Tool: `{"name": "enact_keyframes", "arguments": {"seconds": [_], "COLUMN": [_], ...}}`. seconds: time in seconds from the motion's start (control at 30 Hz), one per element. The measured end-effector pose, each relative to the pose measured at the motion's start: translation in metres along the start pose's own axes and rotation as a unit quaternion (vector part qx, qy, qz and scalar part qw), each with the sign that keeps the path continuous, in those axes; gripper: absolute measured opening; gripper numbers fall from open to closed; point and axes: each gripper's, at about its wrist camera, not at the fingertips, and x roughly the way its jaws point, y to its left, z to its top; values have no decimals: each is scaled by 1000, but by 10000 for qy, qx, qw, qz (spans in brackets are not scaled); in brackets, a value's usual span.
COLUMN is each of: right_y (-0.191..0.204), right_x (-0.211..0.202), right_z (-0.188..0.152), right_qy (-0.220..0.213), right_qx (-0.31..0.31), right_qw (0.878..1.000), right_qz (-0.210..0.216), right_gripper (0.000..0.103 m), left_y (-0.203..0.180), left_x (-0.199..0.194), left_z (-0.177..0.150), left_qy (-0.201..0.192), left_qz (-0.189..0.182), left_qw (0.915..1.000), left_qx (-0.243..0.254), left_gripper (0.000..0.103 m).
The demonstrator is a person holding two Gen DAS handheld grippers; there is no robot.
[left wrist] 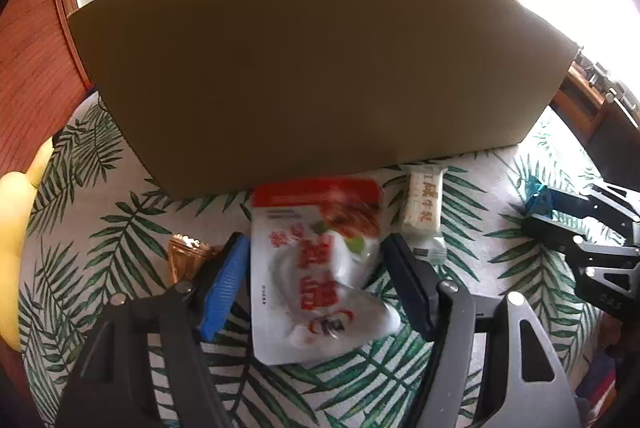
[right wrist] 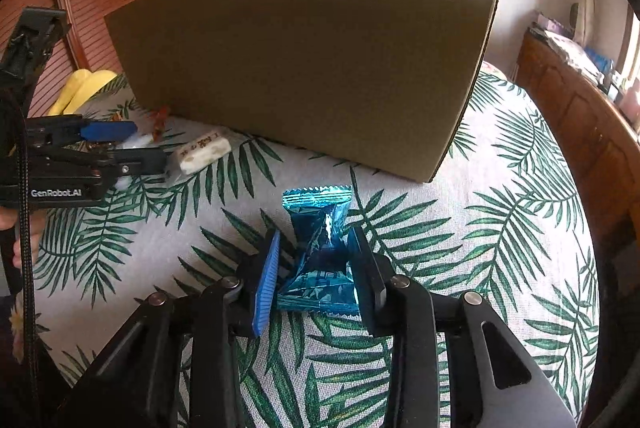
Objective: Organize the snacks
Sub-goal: 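Close the right tool on the blue foil candy while the left tool grips the white duck-neck pouch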
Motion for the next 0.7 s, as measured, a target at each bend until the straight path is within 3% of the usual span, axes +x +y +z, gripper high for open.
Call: {"name": "enact_keyframes", "arguments": {"seconds": [0.4,0.47,0.53,0.7], "right_y": [1,1,0,1], "right_x": [0,0,1,0], "right_z": [-1,-1,-1,-1], "right_qy": [-3,-3,-3,-3], "right_qx": [8,7,12,10], "right_qw": [10000,10000,10000,10000], "right_qz": [7,6,9,9], "right_gripper": [34,34,34,34], "left_y": [-1,-2,-1,3], "left_x": [-2,-7,-12,-19], "left_z": [-8,-14,-18,-25], "left_qy": [54,33,-31,-155], "left_qz": [47,-30,24,-98], "left_qw": [10000,10000,9999,9998], "left_qx": [39,62,110,48], "left_gripper": [76,74,60,58]}}
